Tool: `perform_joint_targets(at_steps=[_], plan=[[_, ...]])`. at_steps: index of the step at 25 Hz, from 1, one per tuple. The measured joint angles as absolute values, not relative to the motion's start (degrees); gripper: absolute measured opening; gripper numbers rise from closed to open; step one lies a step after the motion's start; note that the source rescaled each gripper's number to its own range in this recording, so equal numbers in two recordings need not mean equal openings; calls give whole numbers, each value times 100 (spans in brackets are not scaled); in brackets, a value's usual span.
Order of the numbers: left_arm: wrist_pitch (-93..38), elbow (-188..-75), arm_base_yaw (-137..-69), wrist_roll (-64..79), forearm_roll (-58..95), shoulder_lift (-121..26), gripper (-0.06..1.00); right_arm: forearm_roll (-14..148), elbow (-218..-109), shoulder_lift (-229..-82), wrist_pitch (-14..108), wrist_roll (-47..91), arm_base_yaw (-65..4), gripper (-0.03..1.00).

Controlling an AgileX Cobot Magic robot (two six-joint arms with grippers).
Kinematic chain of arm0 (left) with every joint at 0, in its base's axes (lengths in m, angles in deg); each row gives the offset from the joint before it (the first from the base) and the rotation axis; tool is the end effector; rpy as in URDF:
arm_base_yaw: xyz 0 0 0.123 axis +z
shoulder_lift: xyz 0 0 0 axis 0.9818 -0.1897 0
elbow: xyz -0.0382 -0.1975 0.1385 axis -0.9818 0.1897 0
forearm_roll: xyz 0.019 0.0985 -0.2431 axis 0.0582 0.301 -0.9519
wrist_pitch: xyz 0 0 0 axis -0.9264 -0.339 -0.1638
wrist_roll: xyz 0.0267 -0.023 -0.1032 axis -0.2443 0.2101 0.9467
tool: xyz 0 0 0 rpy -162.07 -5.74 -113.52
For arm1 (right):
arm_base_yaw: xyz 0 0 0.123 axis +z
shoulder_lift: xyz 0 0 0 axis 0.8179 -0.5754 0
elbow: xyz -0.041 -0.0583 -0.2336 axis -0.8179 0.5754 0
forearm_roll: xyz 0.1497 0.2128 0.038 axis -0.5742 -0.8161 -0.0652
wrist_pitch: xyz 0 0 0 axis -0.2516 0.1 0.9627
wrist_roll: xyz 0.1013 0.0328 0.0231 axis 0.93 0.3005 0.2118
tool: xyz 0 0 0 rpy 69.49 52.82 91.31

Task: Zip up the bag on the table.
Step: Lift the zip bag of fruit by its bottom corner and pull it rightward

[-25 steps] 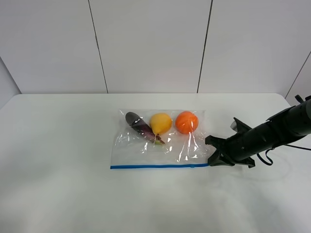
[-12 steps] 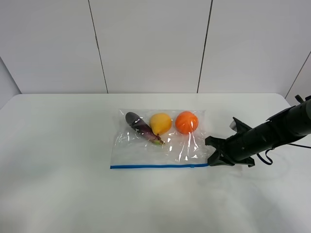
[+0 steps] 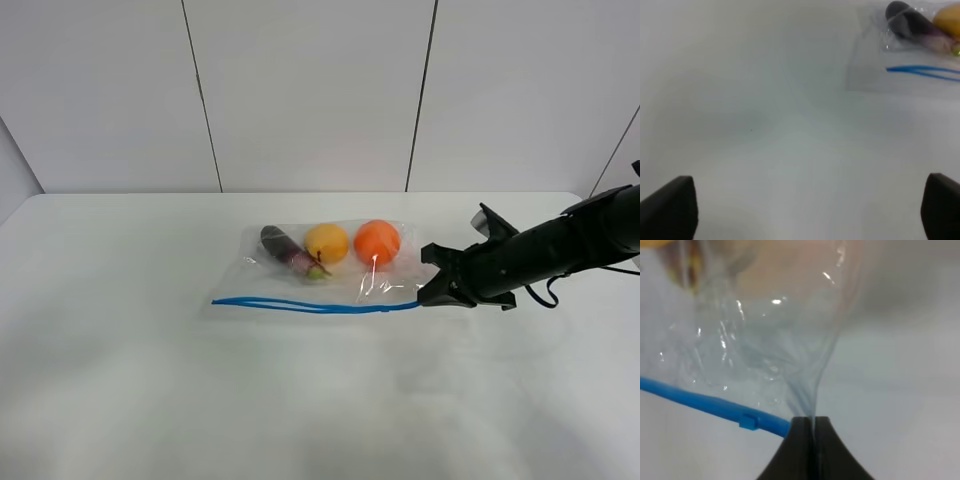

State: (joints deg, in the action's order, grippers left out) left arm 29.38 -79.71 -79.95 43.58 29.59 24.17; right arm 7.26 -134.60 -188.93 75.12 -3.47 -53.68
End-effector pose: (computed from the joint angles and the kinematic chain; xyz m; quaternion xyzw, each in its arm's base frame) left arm 0.0667 -0.0055 0.2695 -0.0095 0.8623 -0.0374 0.5050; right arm 0.3230 0.0682 0.0707 0.0479 0.9370 0.3118 0.1498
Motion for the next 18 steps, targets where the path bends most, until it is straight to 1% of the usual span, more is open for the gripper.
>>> perform_joint_targets(at_steps=[18], plan=[[2938,-7971,-7995,4358,2959,2417,100,640,-13711,-18301,7856,-411,-5368,0]])
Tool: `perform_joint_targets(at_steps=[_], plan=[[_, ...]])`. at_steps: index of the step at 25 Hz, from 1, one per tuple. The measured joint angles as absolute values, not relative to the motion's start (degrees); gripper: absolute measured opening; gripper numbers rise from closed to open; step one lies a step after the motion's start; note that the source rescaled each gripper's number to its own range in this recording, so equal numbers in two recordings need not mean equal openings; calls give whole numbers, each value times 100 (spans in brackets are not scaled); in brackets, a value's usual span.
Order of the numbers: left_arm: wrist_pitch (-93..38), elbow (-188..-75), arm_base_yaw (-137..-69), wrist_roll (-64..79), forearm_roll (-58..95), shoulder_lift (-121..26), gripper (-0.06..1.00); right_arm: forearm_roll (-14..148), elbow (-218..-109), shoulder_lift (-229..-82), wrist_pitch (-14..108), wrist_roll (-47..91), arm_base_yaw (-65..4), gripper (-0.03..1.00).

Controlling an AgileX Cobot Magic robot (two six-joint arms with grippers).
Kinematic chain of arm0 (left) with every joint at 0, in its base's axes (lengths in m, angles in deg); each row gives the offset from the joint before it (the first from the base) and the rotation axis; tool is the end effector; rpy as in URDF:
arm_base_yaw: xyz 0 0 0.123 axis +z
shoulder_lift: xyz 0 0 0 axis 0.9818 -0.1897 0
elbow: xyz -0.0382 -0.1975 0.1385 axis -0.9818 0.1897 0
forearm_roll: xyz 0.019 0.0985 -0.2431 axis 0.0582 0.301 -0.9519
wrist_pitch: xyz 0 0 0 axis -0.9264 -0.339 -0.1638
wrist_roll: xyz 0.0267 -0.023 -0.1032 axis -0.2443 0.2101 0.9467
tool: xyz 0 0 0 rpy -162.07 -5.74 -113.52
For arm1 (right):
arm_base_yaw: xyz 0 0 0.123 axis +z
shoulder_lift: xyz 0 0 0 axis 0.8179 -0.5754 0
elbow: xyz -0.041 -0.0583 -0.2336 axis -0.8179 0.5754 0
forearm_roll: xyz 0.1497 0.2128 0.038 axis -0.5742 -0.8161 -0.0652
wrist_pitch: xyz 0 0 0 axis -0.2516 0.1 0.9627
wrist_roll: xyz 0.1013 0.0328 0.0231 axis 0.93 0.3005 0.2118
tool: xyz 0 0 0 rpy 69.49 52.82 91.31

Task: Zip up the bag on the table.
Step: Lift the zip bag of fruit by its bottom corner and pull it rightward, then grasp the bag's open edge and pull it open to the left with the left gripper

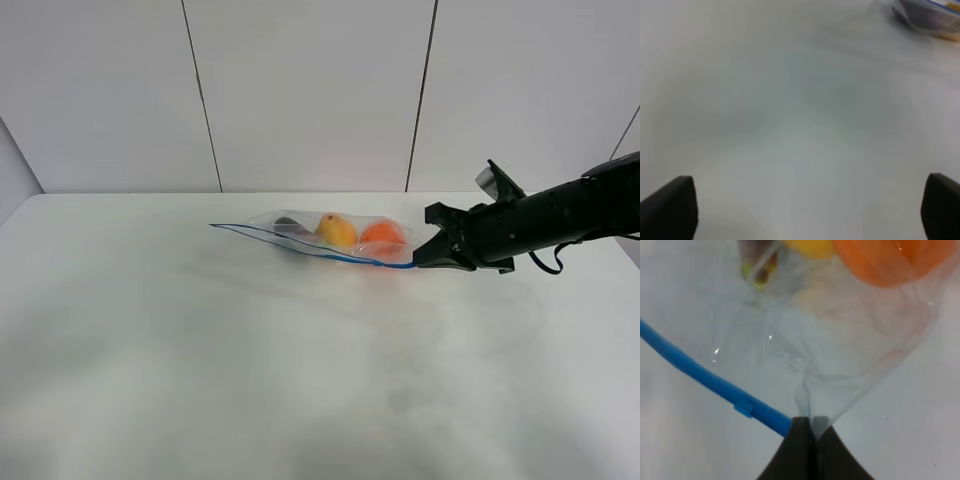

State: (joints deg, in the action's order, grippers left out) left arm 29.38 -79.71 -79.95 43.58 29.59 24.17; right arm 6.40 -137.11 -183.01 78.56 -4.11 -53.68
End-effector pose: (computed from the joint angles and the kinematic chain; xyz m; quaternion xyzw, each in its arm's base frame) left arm 0.0667 -0.0055 0.2695 -0.0095 0.8623 -0.0374 0.5050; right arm 0.3335 0.0735 0.1174 0.0145 0.9180 0.3399 0.2036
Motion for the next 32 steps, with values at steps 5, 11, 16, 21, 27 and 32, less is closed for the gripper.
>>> perform_joint_targets(at_steps=[5,11,16,21,27,32], plan=[[2938,-7971,-7995,4358,2959,2417,100,640,-13711,-18301,7871,-411,-5368,0],[2938,-7971,-7995,4358,2959,2417,100,604,-13711,-18301,7881,-507,-5368,0],[2938,-7971,-7995,4358,2959,2417,100,475,-13711,-18301,7891,-584,-5368,0],[2938,-7971,-7995,4358,2959,2417,100,464,-13711,-18296,7891,-648,-5368,0],[2938,-7971,-7995,4358,2944,2417,100,458,-13711,-18296,7886,-661,-5368,0],[2827,-8031,-7995,4314,2827,2417,100,458,-13711,-18296,7876,-665,-5368,0]])
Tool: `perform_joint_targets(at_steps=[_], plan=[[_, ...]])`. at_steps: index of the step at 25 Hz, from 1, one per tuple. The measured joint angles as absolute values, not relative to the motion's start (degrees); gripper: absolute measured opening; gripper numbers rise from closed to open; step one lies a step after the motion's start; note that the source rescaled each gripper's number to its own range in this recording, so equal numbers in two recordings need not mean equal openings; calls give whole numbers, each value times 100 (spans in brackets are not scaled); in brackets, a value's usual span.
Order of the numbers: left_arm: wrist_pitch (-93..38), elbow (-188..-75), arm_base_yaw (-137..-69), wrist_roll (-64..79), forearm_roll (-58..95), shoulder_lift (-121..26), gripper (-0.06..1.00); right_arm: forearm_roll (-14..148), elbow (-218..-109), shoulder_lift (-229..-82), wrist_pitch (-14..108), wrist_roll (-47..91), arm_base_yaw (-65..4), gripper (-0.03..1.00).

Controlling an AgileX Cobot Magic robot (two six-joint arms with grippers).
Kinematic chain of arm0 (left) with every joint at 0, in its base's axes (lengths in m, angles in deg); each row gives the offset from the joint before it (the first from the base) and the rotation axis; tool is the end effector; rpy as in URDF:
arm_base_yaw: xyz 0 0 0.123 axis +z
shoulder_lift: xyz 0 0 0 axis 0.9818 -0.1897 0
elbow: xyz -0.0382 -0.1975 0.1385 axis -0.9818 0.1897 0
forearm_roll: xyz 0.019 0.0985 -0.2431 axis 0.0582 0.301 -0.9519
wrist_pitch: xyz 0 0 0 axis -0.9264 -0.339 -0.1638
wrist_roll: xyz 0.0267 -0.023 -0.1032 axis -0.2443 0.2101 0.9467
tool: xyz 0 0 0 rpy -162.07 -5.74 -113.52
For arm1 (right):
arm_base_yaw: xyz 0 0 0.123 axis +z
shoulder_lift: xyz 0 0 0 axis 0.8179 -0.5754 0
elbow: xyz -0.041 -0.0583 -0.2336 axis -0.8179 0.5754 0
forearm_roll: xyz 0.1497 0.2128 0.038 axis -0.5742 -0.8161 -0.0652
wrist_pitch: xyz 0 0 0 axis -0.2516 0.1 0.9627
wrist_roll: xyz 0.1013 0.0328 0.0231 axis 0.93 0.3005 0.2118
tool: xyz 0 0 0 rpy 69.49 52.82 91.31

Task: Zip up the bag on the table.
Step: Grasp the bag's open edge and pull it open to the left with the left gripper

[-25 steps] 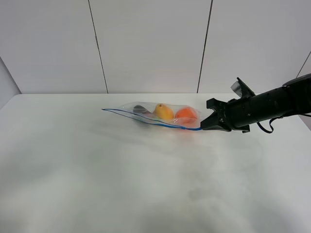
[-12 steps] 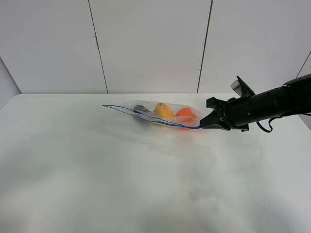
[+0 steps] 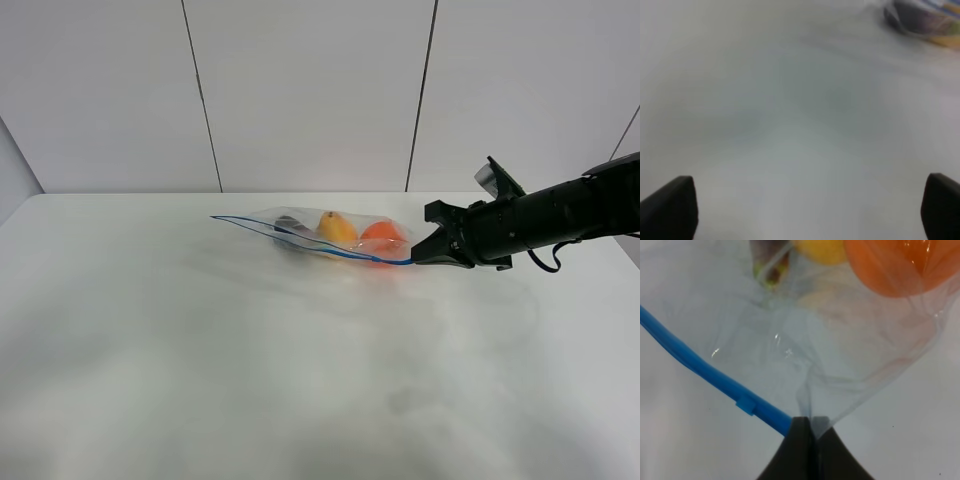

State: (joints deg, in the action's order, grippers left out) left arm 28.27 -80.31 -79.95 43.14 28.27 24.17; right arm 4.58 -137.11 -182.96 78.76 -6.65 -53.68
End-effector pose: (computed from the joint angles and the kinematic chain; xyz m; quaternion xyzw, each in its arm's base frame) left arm 0.0665 -0.0076 0.2747 -0.0060 0.8544 -0.0472 0.5175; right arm 0.3347 0.0746 0.1194 0.0057 0.9139 0.3451 0.2139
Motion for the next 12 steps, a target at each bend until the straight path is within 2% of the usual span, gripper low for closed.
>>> perform_joint_targets(at_steps=[12], plan=[[2154,-8180,-7995,4101,2787,1798,100,454,-13711,-18296,7863,-749,-5368,0]])
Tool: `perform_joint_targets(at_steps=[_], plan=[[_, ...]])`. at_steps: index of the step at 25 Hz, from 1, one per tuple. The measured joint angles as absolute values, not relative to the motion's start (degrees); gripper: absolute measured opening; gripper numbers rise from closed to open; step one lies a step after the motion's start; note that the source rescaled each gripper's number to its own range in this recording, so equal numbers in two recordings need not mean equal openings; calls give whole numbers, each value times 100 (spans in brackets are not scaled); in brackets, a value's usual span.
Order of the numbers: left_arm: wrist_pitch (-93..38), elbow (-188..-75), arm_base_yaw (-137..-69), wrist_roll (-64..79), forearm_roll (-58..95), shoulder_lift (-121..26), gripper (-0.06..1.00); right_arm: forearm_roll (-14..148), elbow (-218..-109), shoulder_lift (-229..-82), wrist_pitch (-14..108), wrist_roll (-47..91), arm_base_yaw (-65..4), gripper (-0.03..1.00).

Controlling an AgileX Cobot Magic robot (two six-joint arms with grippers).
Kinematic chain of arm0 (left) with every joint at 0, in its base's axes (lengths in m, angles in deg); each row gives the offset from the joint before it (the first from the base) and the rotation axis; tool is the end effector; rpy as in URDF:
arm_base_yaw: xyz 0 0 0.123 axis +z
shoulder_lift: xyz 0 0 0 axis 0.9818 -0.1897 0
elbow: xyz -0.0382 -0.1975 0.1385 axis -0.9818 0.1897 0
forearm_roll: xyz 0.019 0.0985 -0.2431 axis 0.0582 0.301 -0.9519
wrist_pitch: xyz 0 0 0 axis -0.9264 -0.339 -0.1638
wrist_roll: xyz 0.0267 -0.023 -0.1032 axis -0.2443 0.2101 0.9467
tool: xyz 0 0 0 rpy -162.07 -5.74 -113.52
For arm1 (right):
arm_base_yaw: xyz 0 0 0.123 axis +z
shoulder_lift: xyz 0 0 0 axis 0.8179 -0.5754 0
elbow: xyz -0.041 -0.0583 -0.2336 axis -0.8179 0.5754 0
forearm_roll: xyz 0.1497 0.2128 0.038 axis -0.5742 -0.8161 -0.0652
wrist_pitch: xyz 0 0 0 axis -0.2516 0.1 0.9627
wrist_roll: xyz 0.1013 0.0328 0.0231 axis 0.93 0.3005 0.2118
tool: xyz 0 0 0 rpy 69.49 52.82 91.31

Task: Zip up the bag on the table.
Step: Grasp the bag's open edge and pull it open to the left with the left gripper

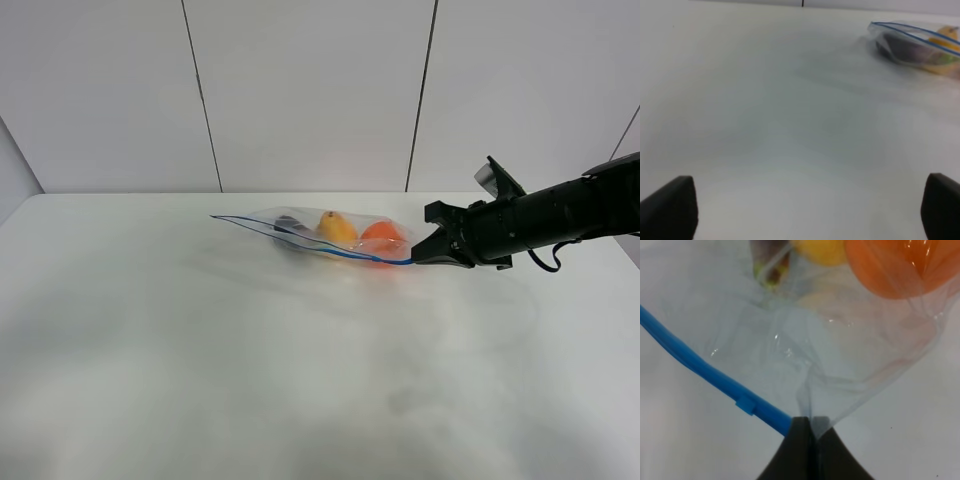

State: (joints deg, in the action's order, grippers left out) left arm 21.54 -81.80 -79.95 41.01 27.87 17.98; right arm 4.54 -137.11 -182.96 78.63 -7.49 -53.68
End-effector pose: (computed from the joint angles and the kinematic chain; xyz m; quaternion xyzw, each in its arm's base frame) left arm 0.0866 -0.0080 0.2860 0.0060 0.8449 -0.0410 0.5332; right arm 0.3349 0.0744 0.1194 -0.0003 0.9139 0.3429 0.2171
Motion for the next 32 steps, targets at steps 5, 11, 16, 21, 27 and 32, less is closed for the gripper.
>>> perform_joint_targets(at_steps=[5,11,16,21,27,32], plan=[[1664,-8411,-7995,3927,2786,1065,100,454,-13711,-18296,7852,-788,-5368,0],[1222,-9047,-7995,3741,2781,57,100,454,-13711,-18296,7852,-817,-5368,0],[797,-9622,-7995,3597,2781,-814,100,454,-13711,-18296,7852,-817,-5368,0],[512,-10017,-7995,3366,2781,-1716,100,454,-13711,-18296,7852,-824,-5368,0],[316,-10122,-7995,3324,2718,-2572,100,454,-13711,-18296,7852,-840,-5368,0],[260,-10122,-8092,3309,2642,-2847,100,473,-13711,-18296,7852,-840,-5368,0]])
